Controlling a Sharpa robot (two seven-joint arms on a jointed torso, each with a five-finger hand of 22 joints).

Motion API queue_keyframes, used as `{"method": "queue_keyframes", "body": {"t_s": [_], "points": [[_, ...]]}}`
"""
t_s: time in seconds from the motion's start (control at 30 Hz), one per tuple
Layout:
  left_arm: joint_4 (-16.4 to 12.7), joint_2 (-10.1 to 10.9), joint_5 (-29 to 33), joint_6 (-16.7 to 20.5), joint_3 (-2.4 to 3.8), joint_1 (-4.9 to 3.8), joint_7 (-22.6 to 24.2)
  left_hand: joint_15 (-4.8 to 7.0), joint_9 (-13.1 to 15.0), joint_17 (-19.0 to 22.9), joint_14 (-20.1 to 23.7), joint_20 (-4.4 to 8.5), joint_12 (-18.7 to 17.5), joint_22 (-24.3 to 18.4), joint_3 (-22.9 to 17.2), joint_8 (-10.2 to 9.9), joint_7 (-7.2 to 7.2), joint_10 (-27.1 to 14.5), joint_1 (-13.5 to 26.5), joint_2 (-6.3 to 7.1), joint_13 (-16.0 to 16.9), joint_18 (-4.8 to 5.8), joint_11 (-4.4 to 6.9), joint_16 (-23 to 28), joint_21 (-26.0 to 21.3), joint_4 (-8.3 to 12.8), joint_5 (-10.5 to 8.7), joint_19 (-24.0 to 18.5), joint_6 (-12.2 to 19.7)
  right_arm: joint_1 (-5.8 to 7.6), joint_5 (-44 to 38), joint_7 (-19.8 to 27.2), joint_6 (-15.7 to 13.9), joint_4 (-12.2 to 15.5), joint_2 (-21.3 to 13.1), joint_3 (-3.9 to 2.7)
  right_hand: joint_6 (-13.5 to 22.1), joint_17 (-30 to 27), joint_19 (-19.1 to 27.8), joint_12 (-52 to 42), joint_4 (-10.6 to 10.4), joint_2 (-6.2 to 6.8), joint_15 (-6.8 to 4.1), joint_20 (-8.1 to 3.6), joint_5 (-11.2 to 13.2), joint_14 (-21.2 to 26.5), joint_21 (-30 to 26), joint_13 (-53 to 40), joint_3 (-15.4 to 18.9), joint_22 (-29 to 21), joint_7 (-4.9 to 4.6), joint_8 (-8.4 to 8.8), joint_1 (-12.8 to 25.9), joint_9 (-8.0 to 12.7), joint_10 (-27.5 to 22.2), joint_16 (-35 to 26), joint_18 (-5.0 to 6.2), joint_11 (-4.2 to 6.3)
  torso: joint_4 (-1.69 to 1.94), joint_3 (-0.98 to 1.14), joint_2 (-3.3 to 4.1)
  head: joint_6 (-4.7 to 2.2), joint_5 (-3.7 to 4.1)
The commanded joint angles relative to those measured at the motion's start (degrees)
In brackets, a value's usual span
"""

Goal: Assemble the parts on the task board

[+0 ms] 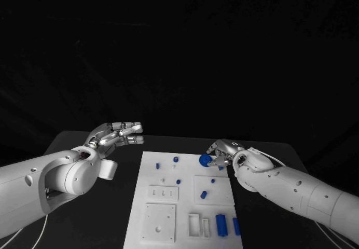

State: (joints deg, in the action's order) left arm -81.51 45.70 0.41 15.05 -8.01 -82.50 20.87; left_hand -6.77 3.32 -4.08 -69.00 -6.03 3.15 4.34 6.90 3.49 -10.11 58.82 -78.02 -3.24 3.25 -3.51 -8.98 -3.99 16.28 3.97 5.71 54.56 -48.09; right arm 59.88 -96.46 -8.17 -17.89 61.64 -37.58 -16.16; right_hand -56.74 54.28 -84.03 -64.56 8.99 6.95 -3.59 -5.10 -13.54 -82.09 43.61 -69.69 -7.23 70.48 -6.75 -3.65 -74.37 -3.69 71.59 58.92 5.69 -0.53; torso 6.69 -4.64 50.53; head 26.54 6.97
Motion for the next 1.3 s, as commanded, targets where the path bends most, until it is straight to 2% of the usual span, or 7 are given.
{"method": "queue_keyframes", "body": {"t_s": [0.03,0.13,0.27,0.57,0.93,1.13,1.3], "points": [[0.0,-0.2,-0.3,-1.2,0.03,-0.01,0.5,-0.01,0.0,0.1,0.4,-0.02,0.3,-0.1,0.0,-0.1,0.14,-0.4,0.2,0.46,0.1,0.08,-0.07,0.2,0.1,0.2,-0.12,-0.5,0.1,-0.06,2.1,1.3,1.9,-1.3,0.7,-0.04,0.3,0.2,-2.2,-0.3,-0.3,0.10,-0.06,0.27,-0.2,-0.4,0.1,-0.1,-0.1,0.2,-0.02,0.09,0.0,0.1,0.4,0.2,0.72,-0.15,0.40,0.11,0.17,0.15,0.28],[0.1,-0.2,-0.3,-1.2,0.03,0.00,0.5,-0.01,0.0,0.1,0.4,-0.02,0.3,-0.1,0.0,-0.1,0.14,-0.4,0.2,0.46,0.1,0.08,-0.07,0.2,0.1,0.2,-0.12,-0.5,0.1,-0.06,2.3,1.5,1.6,-2.5,1.4,-0.06,0.3,0.7,-2.3,-0.5,-0.3,-0.01,-0.06,0.28,-0.4,-0.5,0.1,-0.2,-0.1,1.0,-0.01,0.10,0.0,0.1,0.5,0.3,0.73,-0.14,0.59,0.16,0.31,0.20,0.54],[0.0,-0.2,-0.4,-1.2,0.03,0.01,0.4,-0.01,0.0,0.1,0.4,-0.02,0.3,-0.1,0.0,-0.1,0.14,-0.4,0.2,0.46,0.1,0.08,-0.07,0.2,0.1,0.2,-0.12,-0.5,0.1,-0.06,2.4,1.7,1.4,-3.2,1.8,-0.12,0.0,1.2,-2.4,-0.5,-0.3,-0.09,-0.05,0.29,-0.5,-0.6,0.3,-0.2,-0.4,1.8,0.00,0.10,0.1,0.1,0.5,0.4,0.63,-0.12,0.65,0.22,0.44,0.23,0.71],[0.0,-0.1,-0.6,-1.3,0.02,0.01,0.4,-0.03,-0.1,0.1,0.5,-0.03,0.3,-0.1,0.0,-0.2,0.11,-0.5,0.2,0.44,0.1,0.08,-0.09,0.2,0.1,0.2,-0.13,-0.6,0.2,-0.05,2.1,1.7,1.2,-4.3,2.1,-0.40,-0.5,2.0,-2.6,-1.4,-0.4,-0.12,-0.04,0.27,-0.8,-0.6,0.7,-1.1,-1.1,3.1,0.03,0.08,0.4,0.1,1.1,0.9,0.51,-0.11,0.55,0.22,0.44,0.54,0.73],[-0.1,0.0,-0.6,-1.3,0.03,0.00,0.3,-0.03,-0.1,0.1,0.5,-0.03,0.3,-0.1,0.0,-0.2,0.11,-0.5,0.2,0.44,0.1,0.08,-0.09,0.2,0.1,0.2,-0.13,-0.6,0.2,-0.05,1.9,1.7,1.3,-5.0,2.3,-1.36,-1.0,2.6,-2.7,-1.8,-0.4,-0.33,-0.07,0.26,-1.3,-0.7,1.1,-1.4,-1.7,4.0,0.11,0.09,0.6,0.1,1.3,1.3,0.43,-0.07,0.53,0.16,0.34,0.83,0.63],[-0.1,0.1,-0.8,-1.4,0.03,0.00,0.2,-0.03,-0.1,0.1,0.5,-0.03,0.3,-0.1,0.0,-0.2,0.11,-0.5,0.2,0.44,0.1,0.08,-0.09,0.2,0.1,0.2,-0.13,-0.6,0.2,-0.05,1.9,1.8,2.0,-5.3,2.6,-1.49,-1.8,3.0,-2.8,-1.9,-0.3,-0.69,-0.12,0.22,-1.5,-0.8,1.0,-1.7,-2.2,4.8,0.23,0.06,1.1,0.0,1.6,1.4,0.26,0.03,0.48,0.16,0.35,0.88,0.61],[-0.1,0.1,-0.9,-1.4,0.03,0.00,0.1,-0.03,-0.1,0.1,0.5,-0.03,0.3,-0.1,0.0,-0.2,0.11,-0.5,0.2,0.44,0.1,0.08,-0.09,0.2,0.1,0.2,-0.13,-0.6,0.2,-0.05,1.9,1.9,3.0,-5.6,2.9,-1.52,-2.5,3.4,-2.9,-2.6,-0.4,-0.95,-0.19,0.15,-1.8,-0.8,1.6,-2.2,-2.5,5.3,0.39,0.10,1.7,0.1,2.0,1.7,0.06,0.13,0.57,0.15,0.35,1.05,0.58]]}}
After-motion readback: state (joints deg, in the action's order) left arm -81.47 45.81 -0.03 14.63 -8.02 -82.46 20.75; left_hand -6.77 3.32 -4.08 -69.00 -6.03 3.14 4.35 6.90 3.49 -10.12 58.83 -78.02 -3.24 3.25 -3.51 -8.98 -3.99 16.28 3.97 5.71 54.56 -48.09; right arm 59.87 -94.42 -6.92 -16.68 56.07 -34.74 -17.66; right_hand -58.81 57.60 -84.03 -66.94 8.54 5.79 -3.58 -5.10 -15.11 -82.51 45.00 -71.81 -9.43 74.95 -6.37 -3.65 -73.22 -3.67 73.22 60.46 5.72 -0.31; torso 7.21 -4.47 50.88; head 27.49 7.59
